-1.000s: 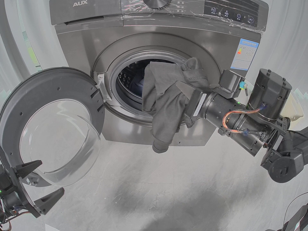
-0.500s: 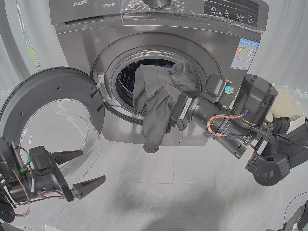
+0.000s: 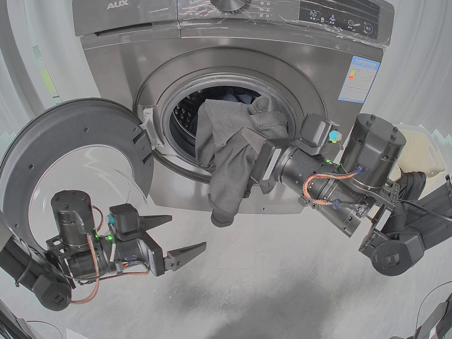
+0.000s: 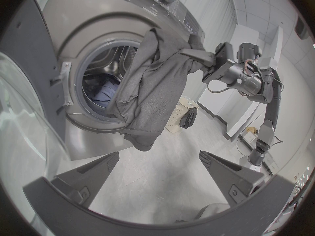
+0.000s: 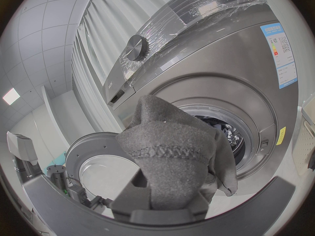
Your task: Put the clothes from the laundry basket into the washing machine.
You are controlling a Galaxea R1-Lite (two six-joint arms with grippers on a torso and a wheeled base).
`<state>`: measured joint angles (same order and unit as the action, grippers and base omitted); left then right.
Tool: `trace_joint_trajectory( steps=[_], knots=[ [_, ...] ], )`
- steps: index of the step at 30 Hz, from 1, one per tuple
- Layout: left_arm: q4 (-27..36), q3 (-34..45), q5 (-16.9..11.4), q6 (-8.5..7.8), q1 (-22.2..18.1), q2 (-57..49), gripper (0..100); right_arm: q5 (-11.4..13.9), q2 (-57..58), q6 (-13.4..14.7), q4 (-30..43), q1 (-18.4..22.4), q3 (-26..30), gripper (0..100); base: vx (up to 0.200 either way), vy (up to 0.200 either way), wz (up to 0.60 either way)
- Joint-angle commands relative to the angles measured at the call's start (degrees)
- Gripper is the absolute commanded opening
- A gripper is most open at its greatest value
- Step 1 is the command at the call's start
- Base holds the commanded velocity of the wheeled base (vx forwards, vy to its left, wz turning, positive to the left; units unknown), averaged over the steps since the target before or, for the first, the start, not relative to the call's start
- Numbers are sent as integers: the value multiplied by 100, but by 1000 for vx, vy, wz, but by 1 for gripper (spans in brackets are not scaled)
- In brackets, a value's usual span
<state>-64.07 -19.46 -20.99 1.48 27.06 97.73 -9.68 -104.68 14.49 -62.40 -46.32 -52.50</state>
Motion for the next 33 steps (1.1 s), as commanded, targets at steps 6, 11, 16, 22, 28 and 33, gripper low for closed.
trace_joint_trajectory(
  steps=[6, 11, 16, 22, 28, 33],
  knots=[
    [-61, -753, -10, 397, 133, 914, 100, 1, 97, 1, -9, -35, 83, 0, 0, 0, 0],
    [-61, -1008, 7, 450, 185, 1196, 100, 1, 106, 10, -9, -79, 126, 0, 0, 0, 0],
    [-114, -1315, 16, 450, 177, 1459, 100, -8, 115, 10, -9, -79, 135, 0, 0, 0, 0],
    [-413, -1561, 60, 441, 185, 1864, 100, -8, 132, 10, -9, -105, 170, 0, 0, 0, 0],
    [-431, -1913, 60, 441, 185, 2145, 100, -104, 132, 10, -9, -149, 170, 0, 0, 0, 0],
    [-439, -2106, 60, 441, 194, 2277, 100, -113, 132, 10, -9, -158, 179, 0, 0, 0, 0]
  ],
)
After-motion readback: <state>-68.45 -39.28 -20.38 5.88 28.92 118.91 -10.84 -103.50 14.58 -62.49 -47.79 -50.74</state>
